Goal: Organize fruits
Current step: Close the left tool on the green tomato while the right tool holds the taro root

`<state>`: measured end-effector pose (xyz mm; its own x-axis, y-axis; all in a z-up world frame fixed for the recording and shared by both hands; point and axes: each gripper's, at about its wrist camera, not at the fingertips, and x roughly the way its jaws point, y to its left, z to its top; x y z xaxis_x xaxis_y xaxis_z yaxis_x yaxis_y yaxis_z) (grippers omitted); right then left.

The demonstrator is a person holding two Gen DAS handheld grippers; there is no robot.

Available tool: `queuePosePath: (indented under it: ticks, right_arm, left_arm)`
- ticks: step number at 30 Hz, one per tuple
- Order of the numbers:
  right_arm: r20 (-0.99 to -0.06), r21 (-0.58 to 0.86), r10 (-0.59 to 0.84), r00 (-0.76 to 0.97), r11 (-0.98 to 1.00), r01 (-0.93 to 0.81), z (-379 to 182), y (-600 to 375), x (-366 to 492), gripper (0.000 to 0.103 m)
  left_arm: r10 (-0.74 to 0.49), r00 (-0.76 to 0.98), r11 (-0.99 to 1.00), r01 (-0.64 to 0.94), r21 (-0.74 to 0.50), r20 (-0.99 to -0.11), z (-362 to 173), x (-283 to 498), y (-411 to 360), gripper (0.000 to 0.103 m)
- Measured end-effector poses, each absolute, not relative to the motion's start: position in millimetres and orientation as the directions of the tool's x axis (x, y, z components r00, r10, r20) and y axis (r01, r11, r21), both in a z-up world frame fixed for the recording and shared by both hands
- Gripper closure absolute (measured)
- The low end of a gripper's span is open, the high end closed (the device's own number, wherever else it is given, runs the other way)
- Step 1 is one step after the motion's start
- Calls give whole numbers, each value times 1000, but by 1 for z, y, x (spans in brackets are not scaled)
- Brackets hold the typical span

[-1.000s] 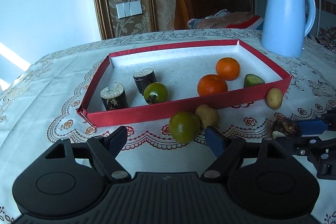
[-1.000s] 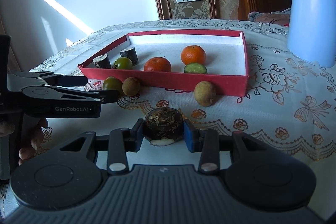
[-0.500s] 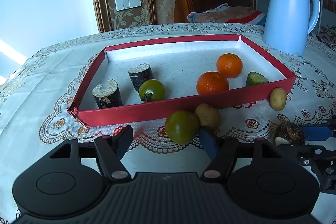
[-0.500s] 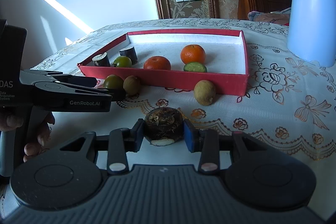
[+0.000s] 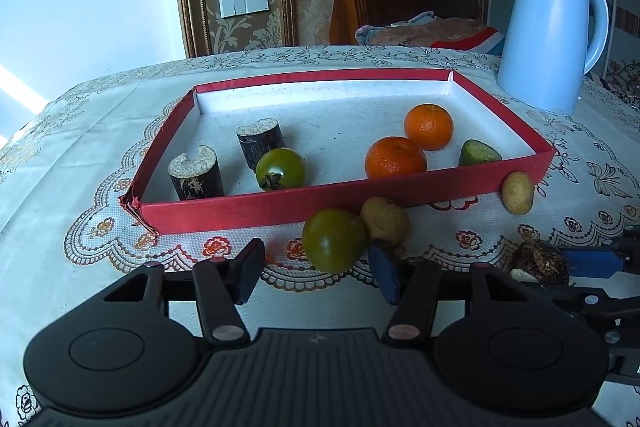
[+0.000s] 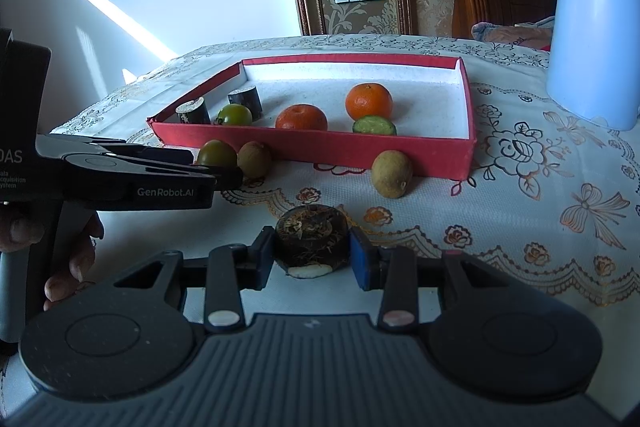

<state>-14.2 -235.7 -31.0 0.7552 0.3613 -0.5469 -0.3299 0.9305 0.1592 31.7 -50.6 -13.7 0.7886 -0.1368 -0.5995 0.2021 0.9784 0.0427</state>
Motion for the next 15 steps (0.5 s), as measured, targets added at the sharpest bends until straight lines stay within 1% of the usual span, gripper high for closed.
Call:
queuePosePath:
  ticks: [4, 9, 13, 15]
  right_arm:
    - [-548, 155, 358, 756, 932, -329, -31, -235, -15, 66]
    - [-555, 139, 347, 756, 935, -327, -30, -232, -15, 66]
    - [-558, 133, 337, 759, 938, -319, -30, -230, -14, 66]
    - [-558, 130, 333, 760, 940, -316, -30, -230, -13, 66]
  left_arm:
    - [-153, 786, 978, 206, 21, -599, -14, 30, -52, 59]
    - [-145, 788, 981, 194, 17, -598, -14, 27, -55, 64]
    - [-140, 793, 984, 180, 10, -593, -13, 26, -56, 72]
    - [-142, 793, 984, 177, 1, -592, -13, 26, -54, 73]
